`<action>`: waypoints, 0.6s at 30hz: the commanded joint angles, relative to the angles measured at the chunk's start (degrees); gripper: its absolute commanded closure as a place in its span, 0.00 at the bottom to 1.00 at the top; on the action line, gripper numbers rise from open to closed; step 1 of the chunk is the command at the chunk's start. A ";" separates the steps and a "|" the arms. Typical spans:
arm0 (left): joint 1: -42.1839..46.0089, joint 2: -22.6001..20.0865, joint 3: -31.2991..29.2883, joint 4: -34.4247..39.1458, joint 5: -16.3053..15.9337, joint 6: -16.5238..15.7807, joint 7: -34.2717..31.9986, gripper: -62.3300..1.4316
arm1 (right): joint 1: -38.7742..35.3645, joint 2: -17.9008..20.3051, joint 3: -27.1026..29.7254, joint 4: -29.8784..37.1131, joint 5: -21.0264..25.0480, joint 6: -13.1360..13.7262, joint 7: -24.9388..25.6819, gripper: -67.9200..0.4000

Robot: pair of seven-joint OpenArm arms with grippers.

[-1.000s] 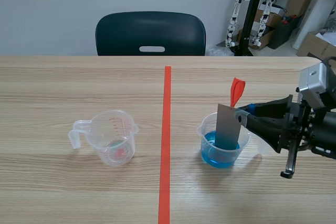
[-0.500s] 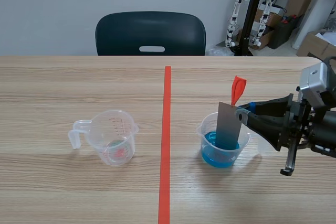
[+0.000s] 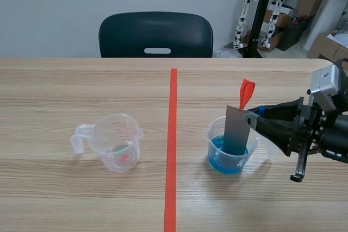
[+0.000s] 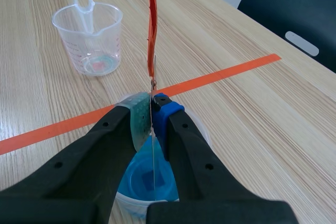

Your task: Do the redox reaction experiment. lower the plate into the blue solution

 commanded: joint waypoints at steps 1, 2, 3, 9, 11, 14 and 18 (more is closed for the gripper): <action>0.76 -0.35 -0.15 0.46 0.02 -0.13 -1.16 0.00 | 0.52 0.79 0.44 0.52 0.83 0.46 0.83 0.98; 0.76 -0.35 -0.15 0.46 0.02 -0.13 -1.14 0.00 | 0.52 0.79 0.44 0.52 0.83 0.46 0.63 0.98; 0.76 -0.35 -0.15 0.46 0.02 -0.13 -1.14 0.00 | 0.52 0.79 0.44 0.52 0.83 0.46 0.46 0.98; 0.76 -0.35 -0.15 0.48 0.02 -0.09 -1.01 0.00 | 0.52 0.79 0.44 0.52 0.83 0.46 0.37 0.98; 0.76 -0.35 -0.15 0.48 0.04 -0.11 -0.57 0.00 | 0.52 0.79 0.44 0.52 0.81 0.46 -0.02 0.98; 0.76 -0.35 -0.15 0.48 0.04 -0.11 0.24 0.00 | 0.50 0.79 0.44 0.52 0.81 0.46 -0.07 0.98; 0.76 -0.35 -0.15 0.48 0.02 -0.11 0.74 0.00 | 0.50 0.79 0.44 0.52 0.81 0.46 -0.24 0.98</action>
